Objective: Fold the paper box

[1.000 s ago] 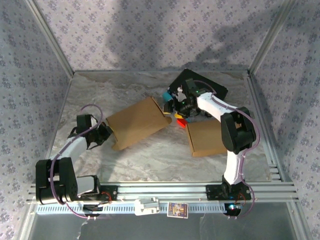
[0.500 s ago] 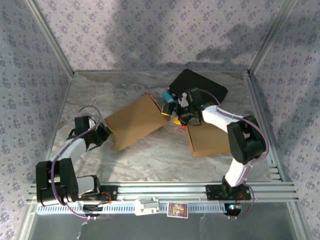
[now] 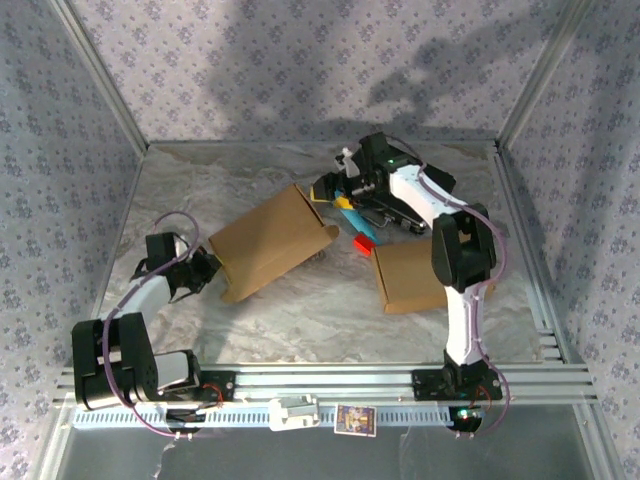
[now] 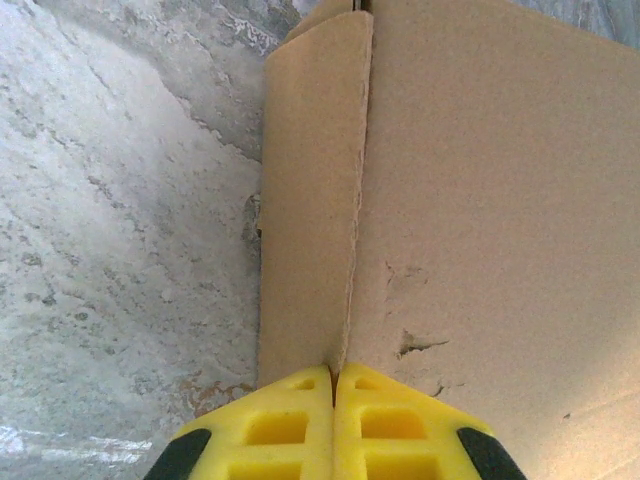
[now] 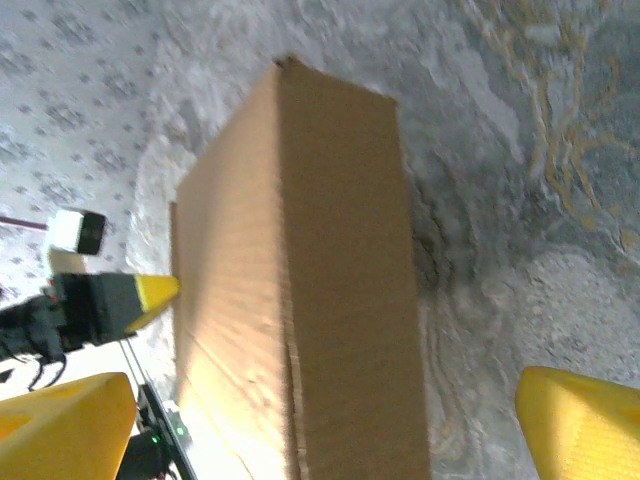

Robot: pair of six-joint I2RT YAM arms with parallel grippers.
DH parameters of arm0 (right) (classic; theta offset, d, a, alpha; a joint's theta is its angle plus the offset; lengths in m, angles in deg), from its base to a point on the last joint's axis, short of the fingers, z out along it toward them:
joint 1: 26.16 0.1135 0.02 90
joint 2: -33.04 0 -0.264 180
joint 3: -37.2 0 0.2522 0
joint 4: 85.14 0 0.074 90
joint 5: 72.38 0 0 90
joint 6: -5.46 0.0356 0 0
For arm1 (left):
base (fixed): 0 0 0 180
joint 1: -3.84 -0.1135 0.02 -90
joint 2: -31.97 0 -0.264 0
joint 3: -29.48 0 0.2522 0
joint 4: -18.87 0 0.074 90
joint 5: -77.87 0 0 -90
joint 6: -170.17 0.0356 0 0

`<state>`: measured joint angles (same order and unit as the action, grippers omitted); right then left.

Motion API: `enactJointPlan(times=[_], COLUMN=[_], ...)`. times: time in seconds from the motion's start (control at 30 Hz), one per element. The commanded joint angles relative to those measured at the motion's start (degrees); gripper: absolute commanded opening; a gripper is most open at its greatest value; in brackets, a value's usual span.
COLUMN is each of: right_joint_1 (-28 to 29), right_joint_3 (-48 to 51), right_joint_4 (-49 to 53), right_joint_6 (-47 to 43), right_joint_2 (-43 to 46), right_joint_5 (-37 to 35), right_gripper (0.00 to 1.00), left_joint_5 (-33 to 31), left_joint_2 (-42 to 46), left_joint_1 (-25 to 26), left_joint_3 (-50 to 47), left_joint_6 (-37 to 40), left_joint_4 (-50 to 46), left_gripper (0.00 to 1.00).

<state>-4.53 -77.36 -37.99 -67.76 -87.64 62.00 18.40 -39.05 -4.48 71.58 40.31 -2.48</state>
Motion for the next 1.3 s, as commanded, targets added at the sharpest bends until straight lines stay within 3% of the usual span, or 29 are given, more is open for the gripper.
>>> enactJointPlan(times=[0.0,0.17,0.37,0.67,0.83,1.07,1.27], right_joint_1=[-0.09,2.04,2.23,3.97,4.50,-0.68,0.85], right_joint_3=[-2.23,-3.98,-3.21,-8.02,-8.60,-3.26,-12.31], right_joint_4=[7.87,7.10,-0.04,1.33,5.52,2.51,10.83], right_joint_6=[-5.65,-6.13,0.36,4.54,0.95,0.73,-3.78], right_joint_2=[-2.23,-4.48,-6.87,-11.80,-11.81,-6.78,-12.37], right_joint_5=[1.99,7.22,12.95,17.84,14.63,10.70,11.07], right_gripper=[0.99,0.98,0.95,0.82,0.82,0.90,0.93], left_joint_5=[-3.63,-3.37,-3.15,-3.01,-2.84,-2.69,-2.57], left_joint_2=[-1.77,-2.24,-3.11,-3.22,-3.68,-3.21,-3.72], left_joint_1=[-0.81,-0.94,-1.10,-1.80,-2.33,-3.22,-3.29], left_joint_3=[-0.87,-0.92,-0.59,-0.57,-0.65,-0.98,-0.65], left_joint_6=[1.66,2.13,2.61,3.08,3.53,4.04,4.70], left_joint_4=[-6.14,-5.94,-5.85,-5.94,-5.74,-6.39,-6.44], left_gripper=[0.00,0.00,0.00,0.00,0.00,0.00,0.00])
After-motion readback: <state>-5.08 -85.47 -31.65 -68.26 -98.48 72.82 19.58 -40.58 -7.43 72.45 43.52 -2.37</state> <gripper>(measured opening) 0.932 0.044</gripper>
